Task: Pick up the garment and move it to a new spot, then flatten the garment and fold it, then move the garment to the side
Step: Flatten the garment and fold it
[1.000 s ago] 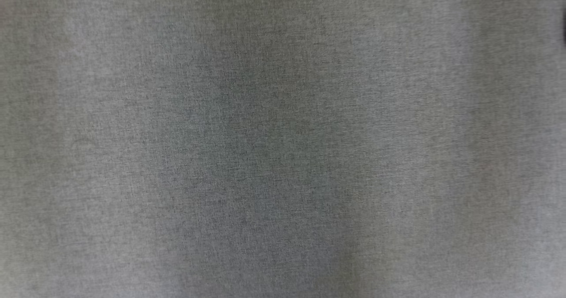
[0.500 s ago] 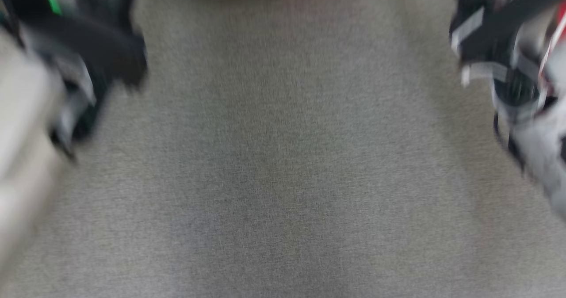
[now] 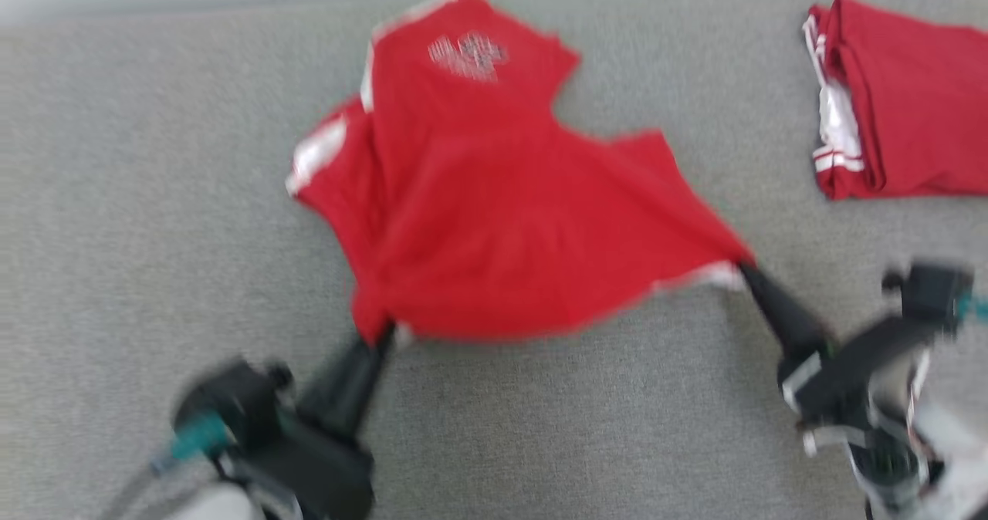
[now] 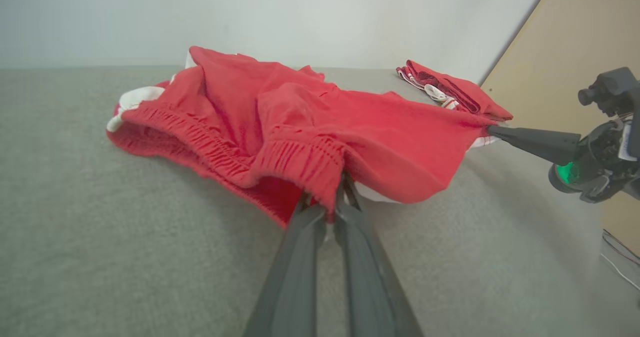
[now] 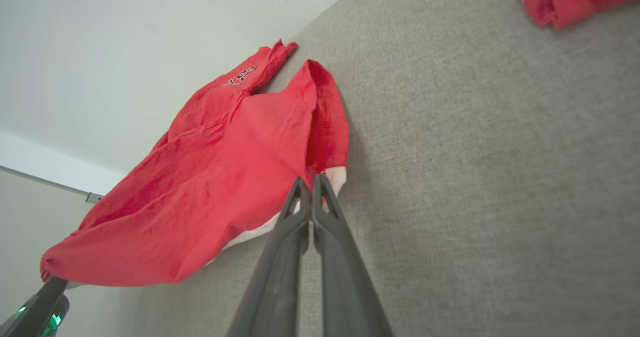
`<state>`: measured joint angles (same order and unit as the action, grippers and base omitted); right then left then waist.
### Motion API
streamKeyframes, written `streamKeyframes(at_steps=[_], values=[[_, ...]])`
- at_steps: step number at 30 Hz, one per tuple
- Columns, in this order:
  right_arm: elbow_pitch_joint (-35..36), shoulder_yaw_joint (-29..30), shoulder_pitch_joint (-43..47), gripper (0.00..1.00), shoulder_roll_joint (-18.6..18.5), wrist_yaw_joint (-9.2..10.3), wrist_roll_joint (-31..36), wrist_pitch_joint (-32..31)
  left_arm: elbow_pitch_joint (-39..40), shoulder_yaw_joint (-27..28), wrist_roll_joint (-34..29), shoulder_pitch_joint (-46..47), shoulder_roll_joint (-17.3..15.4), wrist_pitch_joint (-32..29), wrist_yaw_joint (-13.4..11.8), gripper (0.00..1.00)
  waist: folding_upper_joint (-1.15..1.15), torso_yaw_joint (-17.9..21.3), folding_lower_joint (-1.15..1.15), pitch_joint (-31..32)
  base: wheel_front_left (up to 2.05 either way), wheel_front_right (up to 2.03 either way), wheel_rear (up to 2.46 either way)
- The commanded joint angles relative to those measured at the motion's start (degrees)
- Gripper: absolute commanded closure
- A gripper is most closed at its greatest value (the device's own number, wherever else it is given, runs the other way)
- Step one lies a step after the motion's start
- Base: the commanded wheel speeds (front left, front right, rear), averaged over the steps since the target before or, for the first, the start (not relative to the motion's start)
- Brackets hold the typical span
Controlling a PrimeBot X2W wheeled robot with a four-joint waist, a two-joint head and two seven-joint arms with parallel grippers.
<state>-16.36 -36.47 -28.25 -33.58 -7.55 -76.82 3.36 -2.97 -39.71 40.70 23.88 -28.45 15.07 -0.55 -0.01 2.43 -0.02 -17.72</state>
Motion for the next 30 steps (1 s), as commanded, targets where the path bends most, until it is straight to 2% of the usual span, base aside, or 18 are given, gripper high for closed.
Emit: streamKeyframes(at_steps=[1,5,11,17,23,30], values=[[1.1,0.5,4.1,1.00,-1.0,0.16,-1.0,0.7,-0.3,-0.7,-1.4,-3.5,0.7,0.1,0.5,1.00,0.01,-1.2,0.02,3.6,0.00,0.00,0.00],[3.8,1.8,12.7,1.00,-2.8,0.16,-2.3,1.5,-0.9,-0.5,-3.1,-9.0,1.6,0.1,1.0,1.00,0.01,-2.1,0.02,5.6,0.00,0.00,0.00],[8.2,3.7,22.7,1.00,-4.2,0.16,-4.2,2.0,-0.3,0.0,-5.0,-14.3,1.0,0.1,1.8,1.00,0.01,-3.0,0.02,7.8,0.00,0.00,0.00],[13.3,7.1,29.9,1.00,-4.3,0.16,-6.1,2.1,-0.1,0.7,-6.0,-17.5,0.7,0.1,3.0,1.00,0.01,-3.5,0.02,8.2,0.00,0.00,0.00],[15.6,11.3,28.5,1.00,-3.8,0.16,-8.2,0.3,0.4,0.5,-8.4,-15.4,2.3,0.1,4.0,1.00,0.01,-4.2,0.02,7.7,0.00,0.00,0.00],[13.6,16.5,19.0,1.00,-3.6,0.16,-13.6,-3.4,0.8,0.2,-10.5,-11.5,3.7,0.1,5.1,1.00,0.01,-6.0,0.02,6.2,0.00,0.00,0.00]])
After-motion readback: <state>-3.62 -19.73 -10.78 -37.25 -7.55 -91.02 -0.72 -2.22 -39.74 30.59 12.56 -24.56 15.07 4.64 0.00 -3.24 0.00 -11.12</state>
